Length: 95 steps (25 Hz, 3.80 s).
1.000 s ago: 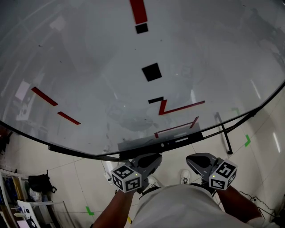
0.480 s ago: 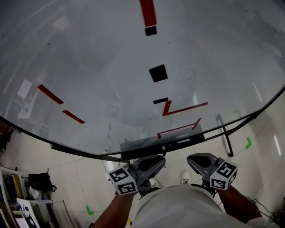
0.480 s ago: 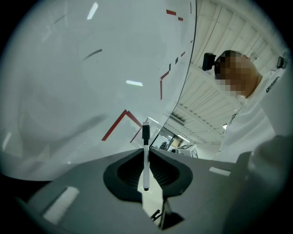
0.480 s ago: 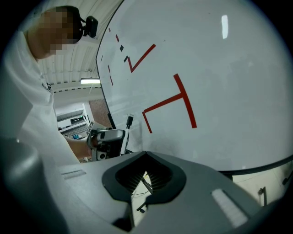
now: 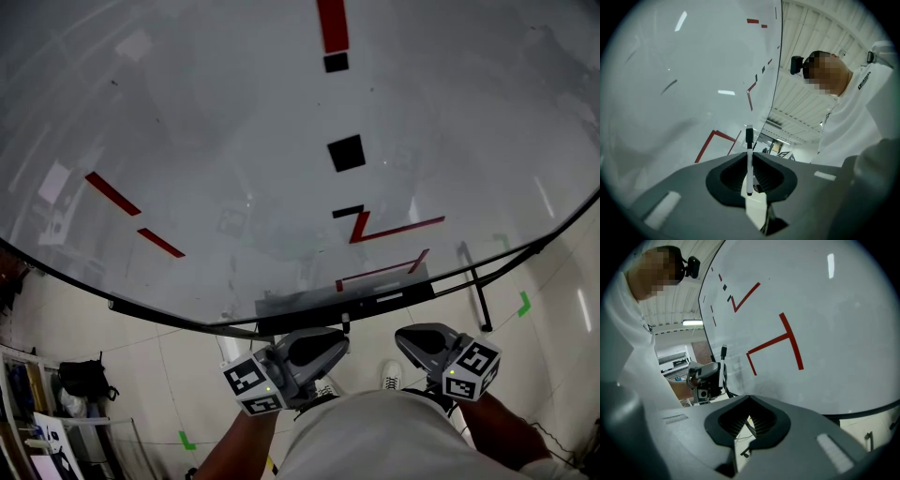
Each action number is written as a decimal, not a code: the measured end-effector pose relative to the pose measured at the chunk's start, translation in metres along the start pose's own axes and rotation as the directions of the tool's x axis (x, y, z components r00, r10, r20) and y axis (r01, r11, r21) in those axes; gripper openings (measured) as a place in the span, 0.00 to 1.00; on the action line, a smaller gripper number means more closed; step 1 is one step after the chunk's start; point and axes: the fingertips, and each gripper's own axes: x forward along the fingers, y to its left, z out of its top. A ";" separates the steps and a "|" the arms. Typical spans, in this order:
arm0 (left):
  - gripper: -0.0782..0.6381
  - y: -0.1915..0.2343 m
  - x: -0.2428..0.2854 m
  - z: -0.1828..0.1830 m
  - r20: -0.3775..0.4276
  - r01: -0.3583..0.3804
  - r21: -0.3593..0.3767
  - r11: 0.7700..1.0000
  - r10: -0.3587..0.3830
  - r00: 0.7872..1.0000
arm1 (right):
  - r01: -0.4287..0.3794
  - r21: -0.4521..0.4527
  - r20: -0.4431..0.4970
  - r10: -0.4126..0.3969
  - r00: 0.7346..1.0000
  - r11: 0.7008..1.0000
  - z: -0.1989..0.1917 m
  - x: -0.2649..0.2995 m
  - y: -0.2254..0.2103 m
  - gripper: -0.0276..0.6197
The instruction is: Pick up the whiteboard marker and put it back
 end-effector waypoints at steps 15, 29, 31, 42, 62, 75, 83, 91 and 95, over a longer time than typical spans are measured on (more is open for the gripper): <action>0.19 0.015 -0.001 -0.005 -0.010 -0.063 0.032 0.997 0.064 0.998 | 0.013 -0.004 0.012 -0.013 1.000 1.000 0.005 -0.002 -0.004 0.05; 0.19 0.021 -0.001 -0.011 -0.057 -0.084 0.085 0.993 0.089 0.994 | 0.008 0.003 0.006 -0.008 1.000 1.000 0.004 0.001 -0.005 0.05; 0.19 0.022 0.000 -0.012 -0.079 -0.090 0.123 0.988 0.101 0.992 | 0.010 0.005 0.004 -0.010 1.000 1.000 0.003 0.001 -0.006 0.05; 0.19 0.028 0.001 -0.022 -0.201 -0.095 0.335 0.937 0.170 0.965 | 0.017 0.013 0.007 -0.017 1.000 1.000 0.003 0.003 -0.009 0.05; 0.19 0.055 -0.004 -0.058 -0.428 -0.011 0.686 0.728 0.416 0.802 | 0.023 0.010 0.005 -0.024 1.000 1.000 0.004 -0.002 -0.010 0.05; 0.19 0.067 -0.011 -0.075 -0.518 0.074 0.762 0.644 0.537 0.666 | 0.025 0.009 0.012 -0.025 1.000 1.000 0.005 -0.004 -0.008 0.05; 0.19 0.090 -0.021 -0.088 -0.565 0.111 0.786 0.609 0.632 0.531 | 0.034 0.013 0.017 -0.034 0.999 0.999 0.004 -0.006 -0.010 0.05; 0.19 0.099 -0.024 -0.104 -0.612 0.186 0.781 0.597 0.671 0.418 | 0.029 0.015 0.023 -0.029 0.999 0.999 0.005 -0.006 -0.010 0.05; 0.19 0.106 -0.025 -0.115 -0.642 0.188 0.761 0.621 0.677 0.360 | 0.026 0.017 0.025 -0.026 0.999 1.000 0.005 -0.005 -0.010 0.05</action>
